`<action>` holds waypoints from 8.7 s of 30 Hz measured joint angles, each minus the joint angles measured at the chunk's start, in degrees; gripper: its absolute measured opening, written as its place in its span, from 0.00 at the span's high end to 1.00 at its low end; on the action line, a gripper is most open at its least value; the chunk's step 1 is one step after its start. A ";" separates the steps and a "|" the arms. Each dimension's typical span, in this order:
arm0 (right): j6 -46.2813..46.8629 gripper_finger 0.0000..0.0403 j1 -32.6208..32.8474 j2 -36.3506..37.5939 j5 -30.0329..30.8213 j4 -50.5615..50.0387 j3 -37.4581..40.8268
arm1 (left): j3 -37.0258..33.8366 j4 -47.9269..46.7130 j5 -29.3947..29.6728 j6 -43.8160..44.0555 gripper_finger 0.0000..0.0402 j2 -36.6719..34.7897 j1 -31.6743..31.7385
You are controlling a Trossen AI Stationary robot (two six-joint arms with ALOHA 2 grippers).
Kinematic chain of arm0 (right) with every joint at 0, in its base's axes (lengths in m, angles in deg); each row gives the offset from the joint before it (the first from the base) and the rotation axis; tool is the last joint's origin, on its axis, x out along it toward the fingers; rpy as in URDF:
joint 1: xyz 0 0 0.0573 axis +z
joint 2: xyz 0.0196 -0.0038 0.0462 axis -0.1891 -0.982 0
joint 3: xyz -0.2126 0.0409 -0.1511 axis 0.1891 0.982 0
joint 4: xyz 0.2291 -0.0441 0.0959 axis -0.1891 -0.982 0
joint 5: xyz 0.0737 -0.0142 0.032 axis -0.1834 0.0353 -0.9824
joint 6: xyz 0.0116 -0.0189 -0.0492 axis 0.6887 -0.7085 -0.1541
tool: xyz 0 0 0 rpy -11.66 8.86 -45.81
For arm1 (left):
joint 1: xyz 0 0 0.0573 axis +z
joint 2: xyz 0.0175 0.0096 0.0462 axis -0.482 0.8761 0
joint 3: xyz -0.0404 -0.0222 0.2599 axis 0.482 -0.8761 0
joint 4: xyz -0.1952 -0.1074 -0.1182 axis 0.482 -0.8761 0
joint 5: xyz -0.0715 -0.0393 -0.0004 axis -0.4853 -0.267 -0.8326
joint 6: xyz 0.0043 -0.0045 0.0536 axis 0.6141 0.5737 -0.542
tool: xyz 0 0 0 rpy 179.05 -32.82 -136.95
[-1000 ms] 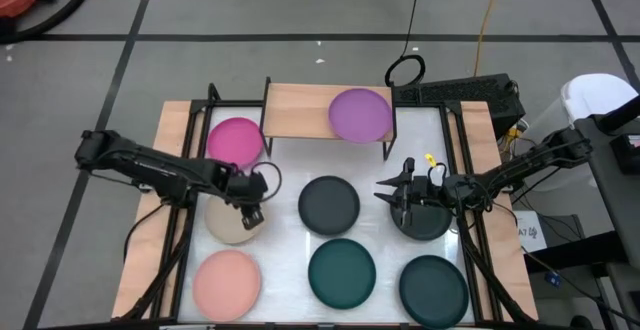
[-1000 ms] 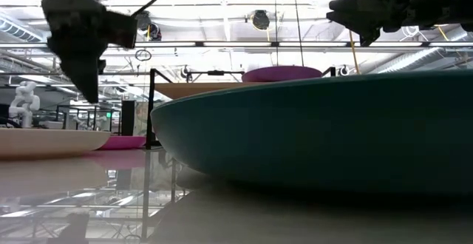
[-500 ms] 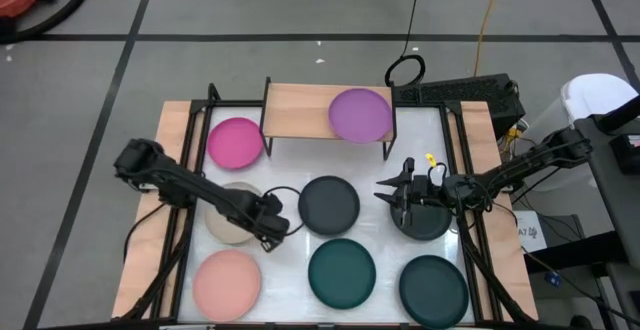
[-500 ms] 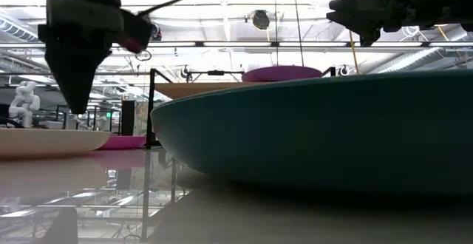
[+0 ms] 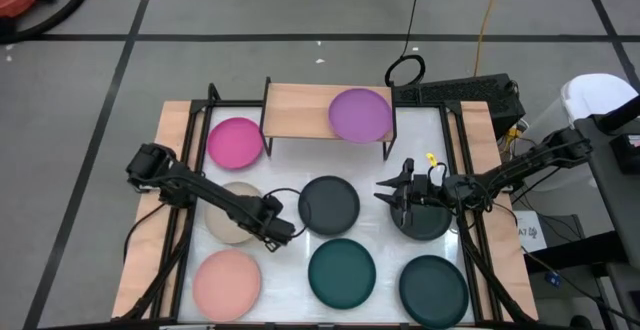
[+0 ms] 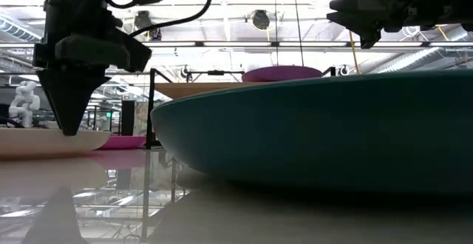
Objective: Place and stack plates onto a shelf
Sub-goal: Stack the gray plate on top of the purple plate on the shelf, then stack the right black plate on top of the gray plate on the shelf, then stack the black plate on top of the black plate on the shelf
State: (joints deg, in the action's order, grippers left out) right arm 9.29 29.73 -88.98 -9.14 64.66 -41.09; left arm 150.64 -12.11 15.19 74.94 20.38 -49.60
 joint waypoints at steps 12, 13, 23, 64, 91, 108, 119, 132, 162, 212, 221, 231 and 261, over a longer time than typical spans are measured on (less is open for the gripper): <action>2.66 0.67 0.06 0.00 -0.10 -0.37 0.00 | -2.34 3.61 -0.46 -2.35 0.81 0.88 0.51; 2.67 0.67 0.08 0.00 -0.22 -0.27 0.00 | -2.34 3.69 -0.96 -2.52 0.82 0.87 0.51; 2.66 0.67 0.11 0.64 -1.63 0.26 0.00 | 3.19 0.40 -4.57 -7.78 0.98 0.65 -0.16; -9.46 0.67 5.66 16.04 -2.87 -5.20 0.00 | 46.46 20.17 9.64 -103.85 0.94 14.54 30.63; -4.49 0.67 5.66 15.80 -0.48 -11.80 0.00 | 45.12 15.40 20.54 -84.62 0.62 3.48 23.38; 18.88 0.67 7.04 10.23 9.11 -32.73 0.00 | -7.03 82.36 20.86 -78.48 0.77 -14.55 4.60; 31.59 0.67 8.99 -1.08 7.61 -53.94 -12.70 | -11.31 89.47 20.87 -79.19 0.77 -15.12 5.60; 45.23 0.67 12.03 -20.34 -7.43 -70.72 -22.03 | -11.31 89.66 20.62 -77.42 0.77 -15.11 6.41; 52.70 0.67 10.75 -24.85 -6.10 -81.57 -25.59 | -11.31 89.55 20.59 -76.54 0.77 -15.11 7.05; -3.36 1.00 -8.40 -12.06 15.30 -66.45 -53.37 | -29.99 90.88 38.83 -77.19 0.77 -41.27 -2.97; -8.36 1.00 -23.83 -18.66 2.78 -67.00 -53.50 | -29.99 90.95 38.80 -78.03 0.77 -40.97 -2.92; -10.80 1.00 -27.45 -26.57 -0.07 -67.22 -53.46 | -29.99 91.05 38.78 -78.06 0.77 -40.97 -2.92; -3.12 0.72 -8.43 -8.53 -3.21 -65.83 -46.86 | -23.84 77.52 31.11 -78.41 0.77 -32.20 -2.83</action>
State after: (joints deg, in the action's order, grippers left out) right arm 6.17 21.30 -97.51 -12.35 -1.18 -87.95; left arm 126.80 65.41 46.30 -3.47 -11.82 -52.43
